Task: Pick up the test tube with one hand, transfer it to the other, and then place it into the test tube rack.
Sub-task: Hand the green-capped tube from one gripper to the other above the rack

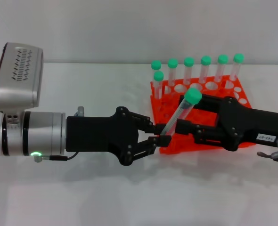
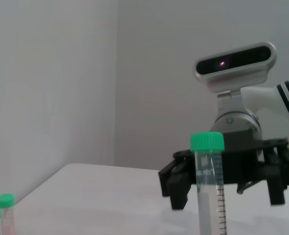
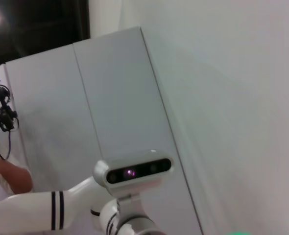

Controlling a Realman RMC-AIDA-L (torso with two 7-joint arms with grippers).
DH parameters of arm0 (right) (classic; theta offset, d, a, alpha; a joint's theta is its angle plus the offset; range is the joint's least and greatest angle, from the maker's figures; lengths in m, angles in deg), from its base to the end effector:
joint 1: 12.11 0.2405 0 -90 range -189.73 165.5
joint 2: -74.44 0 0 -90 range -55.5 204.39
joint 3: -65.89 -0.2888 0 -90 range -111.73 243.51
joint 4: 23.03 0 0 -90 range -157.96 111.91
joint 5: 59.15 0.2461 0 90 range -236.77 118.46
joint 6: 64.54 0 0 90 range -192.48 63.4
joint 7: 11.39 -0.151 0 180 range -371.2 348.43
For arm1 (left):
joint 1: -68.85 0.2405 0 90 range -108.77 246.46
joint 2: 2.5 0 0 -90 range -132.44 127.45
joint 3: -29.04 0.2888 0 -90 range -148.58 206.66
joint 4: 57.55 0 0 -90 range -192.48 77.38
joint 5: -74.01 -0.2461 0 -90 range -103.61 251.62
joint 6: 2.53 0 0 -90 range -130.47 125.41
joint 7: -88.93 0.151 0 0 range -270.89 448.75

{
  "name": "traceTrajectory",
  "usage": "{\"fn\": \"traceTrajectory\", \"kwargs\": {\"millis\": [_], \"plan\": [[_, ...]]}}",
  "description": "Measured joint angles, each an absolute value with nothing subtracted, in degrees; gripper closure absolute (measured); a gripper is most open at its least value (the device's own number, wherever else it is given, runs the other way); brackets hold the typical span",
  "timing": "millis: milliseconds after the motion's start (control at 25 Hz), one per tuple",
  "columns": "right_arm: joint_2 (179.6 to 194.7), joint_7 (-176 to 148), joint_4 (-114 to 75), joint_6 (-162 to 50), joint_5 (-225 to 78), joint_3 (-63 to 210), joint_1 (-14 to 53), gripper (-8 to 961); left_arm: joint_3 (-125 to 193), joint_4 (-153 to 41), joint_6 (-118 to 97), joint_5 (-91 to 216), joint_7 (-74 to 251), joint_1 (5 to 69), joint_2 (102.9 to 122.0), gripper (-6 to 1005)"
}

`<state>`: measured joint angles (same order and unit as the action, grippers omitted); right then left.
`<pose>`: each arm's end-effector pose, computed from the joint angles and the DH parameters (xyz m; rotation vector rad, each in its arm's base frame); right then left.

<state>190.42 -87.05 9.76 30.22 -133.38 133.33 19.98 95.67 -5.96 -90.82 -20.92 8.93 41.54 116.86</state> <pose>0.2175 0.3773 -0.0271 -2.7610 0.3775 1.3056 -0.2178 0.3742 -0.0376 -2.9014 -0.1953 -0.8093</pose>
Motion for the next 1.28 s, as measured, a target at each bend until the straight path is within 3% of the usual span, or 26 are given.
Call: {"fn": "traceTrajectory", "kwargs": {"millis": [640, 840, 1080, 1280], "plan": [[190.18, -85.35, 9.75, 26.47, -129.48, 136.65, 19.31, 433, 95.75, -7.54, -90.24, -20.81, 9.01, 40.25, 116.86, 791], [190.20, -84.70, 9.79, 26.58, -129.45, 136.68, 19.23, 672, 95.76, -7.65, -89.91, -20.81, 9.11, 40.18, 116.86, 790], [190.12, -84.35, 9.70, 26.28, -129.36, 136.75, 19.24, 760, 95.78, -7.98, -88.88, -20.80, 9.14, 39.90, 116.86, 789], [189.99, -83.95, 9.67, 26.16, -129.22, 136.47, 19.14, 759, 95.79, -7.99, -87.79, -20.94, 8.64, 39.43, 116.86, 788]]}}
